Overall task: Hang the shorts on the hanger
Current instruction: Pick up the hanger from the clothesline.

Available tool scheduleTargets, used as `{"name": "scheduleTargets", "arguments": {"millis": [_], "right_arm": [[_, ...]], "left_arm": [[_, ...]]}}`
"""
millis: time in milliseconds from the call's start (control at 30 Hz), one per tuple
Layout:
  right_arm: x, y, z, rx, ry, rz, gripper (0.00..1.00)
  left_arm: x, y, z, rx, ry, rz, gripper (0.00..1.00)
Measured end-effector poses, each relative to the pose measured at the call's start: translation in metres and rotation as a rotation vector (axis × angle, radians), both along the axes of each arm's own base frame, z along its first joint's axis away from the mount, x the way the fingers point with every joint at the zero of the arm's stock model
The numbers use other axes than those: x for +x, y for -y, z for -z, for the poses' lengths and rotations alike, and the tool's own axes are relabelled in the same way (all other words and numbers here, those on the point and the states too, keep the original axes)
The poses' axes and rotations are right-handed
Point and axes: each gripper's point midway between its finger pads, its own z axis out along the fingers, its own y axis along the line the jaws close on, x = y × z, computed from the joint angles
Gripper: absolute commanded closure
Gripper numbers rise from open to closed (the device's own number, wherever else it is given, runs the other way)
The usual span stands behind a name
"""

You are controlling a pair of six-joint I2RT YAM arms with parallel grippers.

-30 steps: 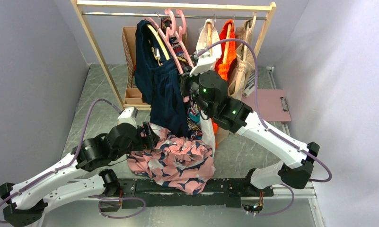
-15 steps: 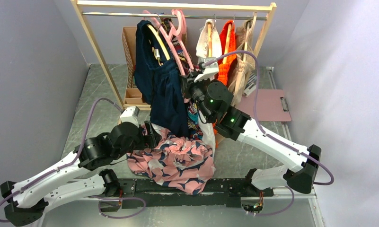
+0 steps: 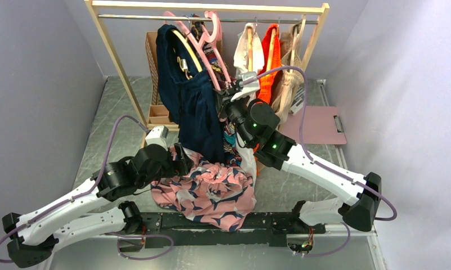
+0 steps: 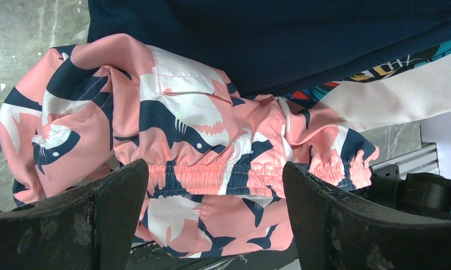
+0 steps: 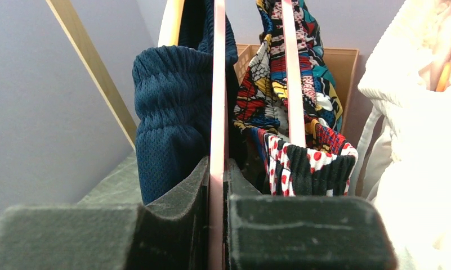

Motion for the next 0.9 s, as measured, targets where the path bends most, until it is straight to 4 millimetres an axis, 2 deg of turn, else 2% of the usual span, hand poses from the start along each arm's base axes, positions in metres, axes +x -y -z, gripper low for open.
{"name": "scheduleTargets", "arguments": {"millis": [367,733,833,900], "right_arm": [[0.016,0.002,0.009,-0.117,0.116,0.082,1.00],[0.012,-0.006,0.008,-0.172,0.158,0.033,1.00],[0.010,-0.010,0.005,-0.194,0.144,0.006,1.00],[0.008,-0.012,0.003,-0.210,0.133,-0.016,1.00]], "left_arm": [[0.000,0.000,0.001,0.002,-0.002,0.000,0.07],[0.004,0.001,-0.001,0.011,0.009,-0.004,0.06],[0.012,0.008,-0.021,0.008,0.053,0.002,0.05],[0.022,0.016,-0.049,-0.008,0.111,0.010,0.04]]}}
